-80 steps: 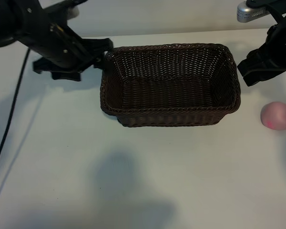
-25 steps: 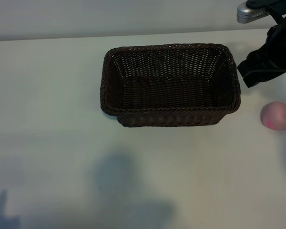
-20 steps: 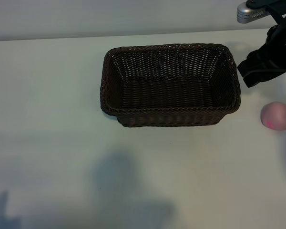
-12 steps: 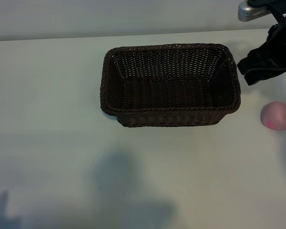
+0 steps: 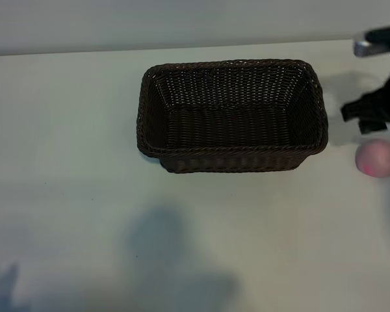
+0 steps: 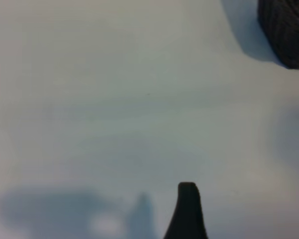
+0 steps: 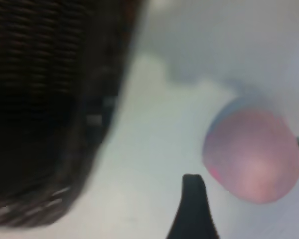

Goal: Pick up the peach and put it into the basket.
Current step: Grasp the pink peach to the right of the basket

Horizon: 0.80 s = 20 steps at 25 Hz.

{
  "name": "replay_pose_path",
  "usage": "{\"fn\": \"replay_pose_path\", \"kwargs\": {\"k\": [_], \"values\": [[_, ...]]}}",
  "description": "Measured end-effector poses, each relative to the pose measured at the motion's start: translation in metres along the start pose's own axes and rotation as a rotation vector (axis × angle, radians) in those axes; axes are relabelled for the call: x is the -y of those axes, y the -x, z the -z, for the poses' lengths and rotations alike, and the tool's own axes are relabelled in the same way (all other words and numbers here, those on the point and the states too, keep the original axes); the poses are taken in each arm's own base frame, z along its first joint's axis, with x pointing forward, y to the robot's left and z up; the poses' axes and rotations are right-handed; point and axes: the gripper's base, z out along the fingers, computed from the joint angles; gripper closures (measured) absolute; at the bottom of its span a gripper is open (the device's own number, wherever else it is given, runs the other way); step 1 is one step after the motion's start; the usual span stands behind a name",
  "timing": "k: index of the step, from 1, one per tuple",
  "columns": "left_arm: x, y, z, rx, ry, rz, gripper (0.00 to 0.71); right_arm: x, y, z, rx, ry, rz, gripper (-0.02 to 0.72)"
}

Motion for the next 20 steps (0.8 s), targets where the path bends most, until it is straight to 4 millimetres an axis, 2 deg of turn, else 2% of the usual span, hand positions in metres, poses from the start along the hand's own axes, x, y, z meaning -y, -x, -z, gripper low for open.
{"fn": "replay_pose_path", "kwargs": {"k": [3,6,14,17,20], "values": [[0.0,0.0,0.0,-0.001,-0.03,-0.015,0.118,0.015,-0.01,-0.011,0.013,-0.016,-0.058,0.166],[0.0,0.0,0.0,-0.001,-0.035,-0.02,0.118,0.022,-0.011,-0.017,0.024,-0.022,-0.082,0.166],[0.0,0.0,0.0,-0.001,-0.035,-0.023,0.118,0.022,-0.013,-0.056,-0.051,-0.013,-0.077,0.166],[0.0,0.0,0.0,-0.001,-0.035,-0.023,0.118,0.022,-0.013,-0.064,-0.053,-0.007,-0.081,0.168],[0.0,0.0,0.0,-0.001,-0.034,-0.023,0.118,0.022,-0.013,-0.073,-0.055,-0.006,-0.083,0.215]]}}
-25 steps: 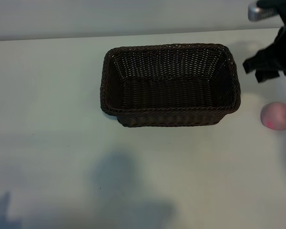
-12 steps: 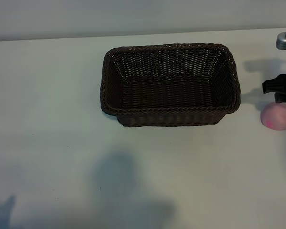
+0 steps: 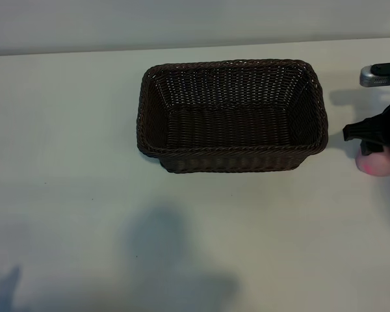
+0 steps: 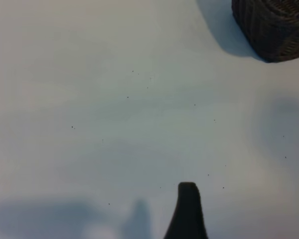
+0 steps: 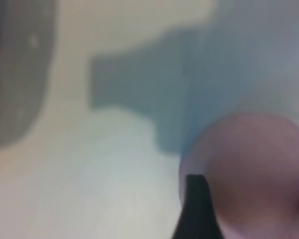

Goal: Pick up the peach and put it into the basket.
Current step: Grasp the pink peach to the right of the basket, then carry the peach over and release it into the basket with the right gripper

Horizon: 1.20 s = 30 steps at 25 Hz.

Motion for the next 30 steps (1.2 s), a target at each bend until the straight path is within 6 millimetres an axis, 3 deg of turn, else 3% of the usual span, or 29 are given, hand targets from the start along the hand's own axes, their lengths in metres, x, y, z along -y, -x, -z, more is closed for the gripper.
{"fn": "replay_pose_path", "kwargs": {"k": [3,6,8,13,22,27,30], "values": [[0.0,0.0,0.0,0.0,0.0,0.0,0.118,0.0,-0.002,-0.01,-0.027,-0.001,-0.004,0.346],[0.0,0.0,0.0,0.0,0.0,0.0,0.118,0.0,-0.002,-0.008,-0.024,0.001,-0.013,0.572],[0.0,0.0,0.0,0.0,0.0,-0.001,0.12,0.0,-0.001,-0.003,-0.029,0.002,-0.014,0.636],[0.0,0.0,0.0,0.0,0.0,-0.001,0.12,-0.001,0.012,0.027,-0.053,0.004,-0.007,0.66],[0.0,0.0,0.0,0.0,0.0,-0.002,0.12,-0.005,0.057,0.123,0.076,0.018,0.017,0.66],[0.0,0.0,0.0,0.0,0.0,0.0,0.12,-0.009,0.069,0.144,0.115,0.029,0.03,0.66],[0.0,0.0,0.0,0.0,0.0,-0.001,0.12,-0.021,0.072,0.149,0.135,0.065,0.062,0.66]]}}
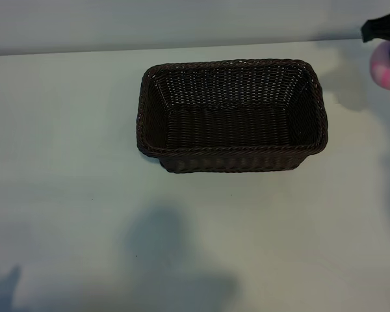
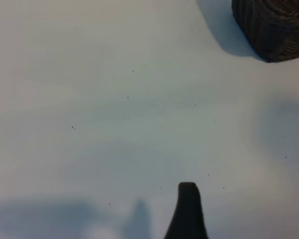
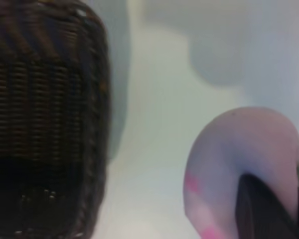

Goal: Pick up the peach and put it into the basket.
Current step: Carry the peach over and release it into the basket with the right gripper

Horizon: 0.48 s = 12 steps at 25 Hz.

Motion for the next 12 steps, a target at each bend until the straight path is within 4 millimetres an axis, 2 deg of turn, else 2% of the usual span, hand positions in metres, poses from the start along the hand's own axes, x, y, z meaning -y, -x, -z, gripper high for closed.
{"fn": "replay_pose_path", "kwargs": {"k": [8,12], "values": [[0.0,0.0,0.0,0.0,0.0,0.0,0.12,-0.076,0.001,-0.001,0.049,0.149,0.136,0.66],[0.0,0.0,0.0,0.0,0.0,0.0,0.12,-0.115,0.001,-0.019,0.033,0.199,0.214,0.66]]}}
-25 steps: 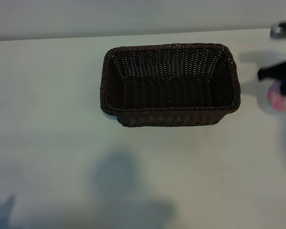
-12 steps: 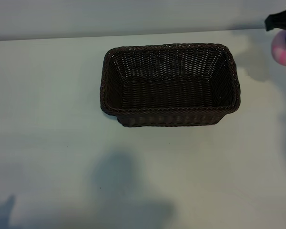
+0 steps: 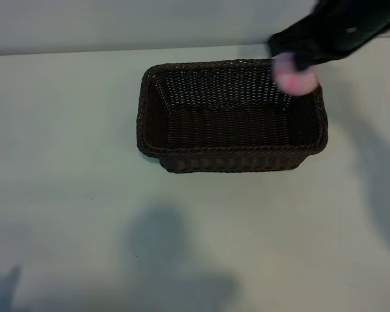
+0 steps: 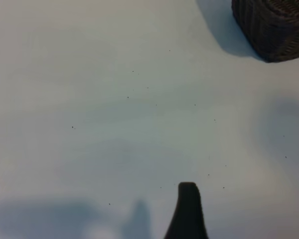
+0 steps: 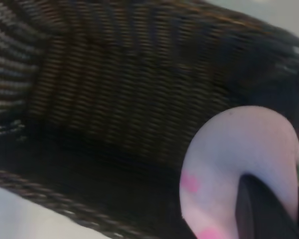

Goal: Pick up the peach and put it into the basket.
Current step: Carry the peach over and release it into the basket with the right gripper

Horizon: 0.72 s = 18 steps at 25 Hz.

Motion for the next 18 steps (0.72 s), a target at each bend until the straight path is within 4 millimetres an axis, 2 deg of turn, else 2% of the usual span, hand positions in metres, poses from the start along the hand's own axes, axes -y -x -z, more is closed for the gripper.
{"fn": "replay_pose_path", "kwargs": {"k": [7,11,14,18], "values": [[0.0,0.0,0.0,0.0,0.0,0.0,0.12,-0.042,-0.002,-0.061,-0.11,0.042,0.095,0.66],[0.0,0.0,0.0,0.0,0.0,-0.001,0.12,-0.043,-0.009,-0.093,-0.169,0.038,0.095,0.66],[0.0,0.0,0.0,0.0,0.0,-0.001,0.12,-0.041,-0.012,-0.105,-0.196,0.031,0.101,0.66],[0.0,0.0,0.0,0.0,0.0,-0.003,0.12,-0.041,-0.012,-0.107,-0.195,0.031,0.113,0.647]]}}
